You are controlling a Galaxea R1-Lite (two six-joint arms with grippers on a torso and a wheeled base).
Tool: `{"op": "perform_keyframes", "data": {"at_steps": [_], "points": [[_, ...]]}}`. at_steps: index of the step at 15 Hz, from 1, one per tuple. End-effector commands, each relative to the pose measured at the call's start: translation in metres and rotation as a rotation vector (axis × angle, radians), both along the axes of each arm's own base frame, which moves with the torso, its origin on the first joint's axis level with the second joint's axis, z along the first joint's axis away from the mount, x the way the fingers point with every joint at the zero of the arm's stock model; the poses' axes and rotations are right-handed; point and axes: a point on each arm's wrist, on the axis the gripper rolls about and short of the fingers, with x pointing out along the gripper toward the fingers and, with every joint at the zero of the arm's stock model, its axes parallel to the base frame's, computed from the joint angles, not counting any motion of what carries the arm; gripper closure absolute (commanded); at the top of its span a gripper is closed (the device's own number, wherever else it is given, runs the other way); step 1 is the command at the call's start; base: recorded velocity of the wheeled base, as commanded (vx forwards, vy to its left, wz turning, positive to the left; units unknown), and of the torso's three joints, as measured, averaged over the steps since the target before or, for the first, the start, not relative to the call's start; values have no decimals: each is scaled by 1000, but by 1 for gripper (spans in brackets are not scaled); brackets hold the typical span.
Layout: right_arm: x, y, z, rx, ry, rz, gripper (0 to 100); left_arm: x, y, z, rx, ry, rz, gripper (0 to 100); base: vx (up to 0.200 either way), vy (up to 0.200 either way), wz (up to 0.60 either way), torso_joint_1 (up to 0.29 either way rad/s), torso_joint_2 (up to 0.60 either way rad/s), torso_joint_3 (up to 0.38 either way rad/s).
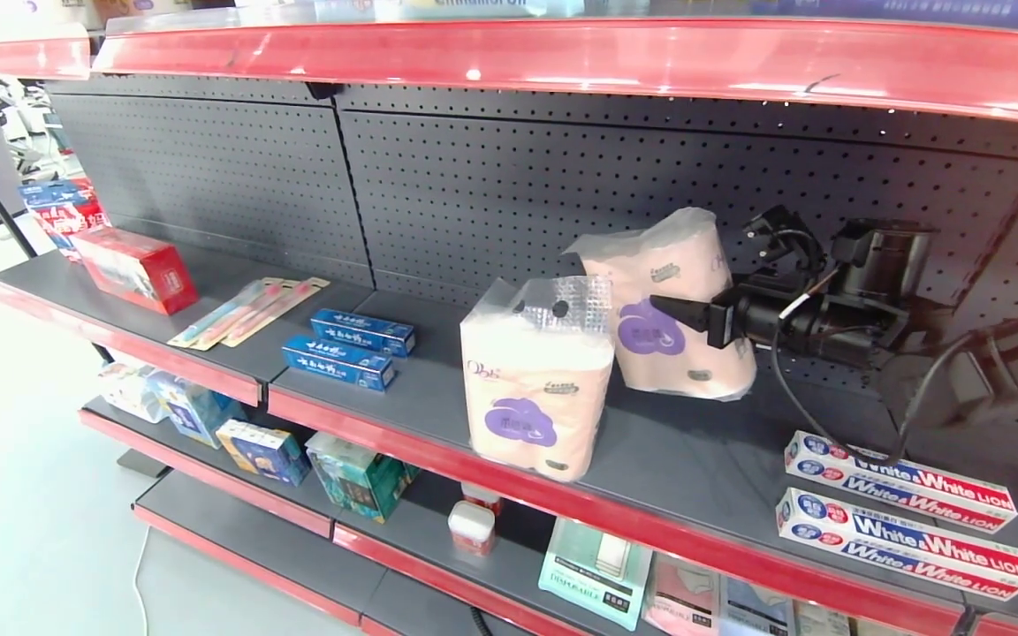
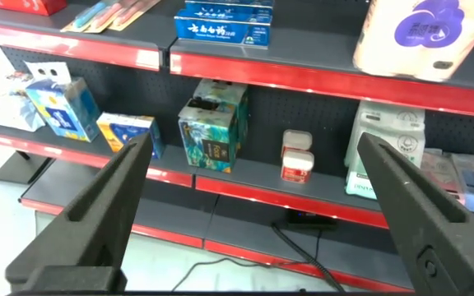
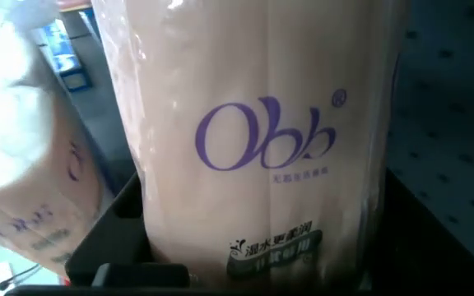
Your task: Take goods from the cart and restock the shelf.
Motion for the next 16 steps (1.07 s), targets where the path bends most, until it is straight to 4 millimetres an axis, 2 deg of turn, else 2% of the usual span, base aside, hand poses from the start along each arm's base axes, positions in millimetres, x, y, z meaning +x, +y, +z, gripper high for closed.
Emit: {"op": "perform_keyframes", "data": {"at_steps": [1, 6, 9, 16], "points": [[12, 19, -13, 10, 27, 42, 100, 0, 0, 0, 0, 3, 0, 0, 0, 0, 0, 0, 0, 0], [28, 41, -35, 31, 36, 114, 100, 0, 0, 0, 0, 1, 0, 0, 0, 0, 0, 0, 0, 0], [47, 58, -41, 43, 7, 178, 100, 0, 0, 0, 0, 1, 0, 0, 0, 0, 0, 0, 0, 0], [73, 74, -56, 62, -16, 323, 100, 0, 0, 0, 0, 1, 0, 0, 0, 0, 0, 0, 0, 0]]}}
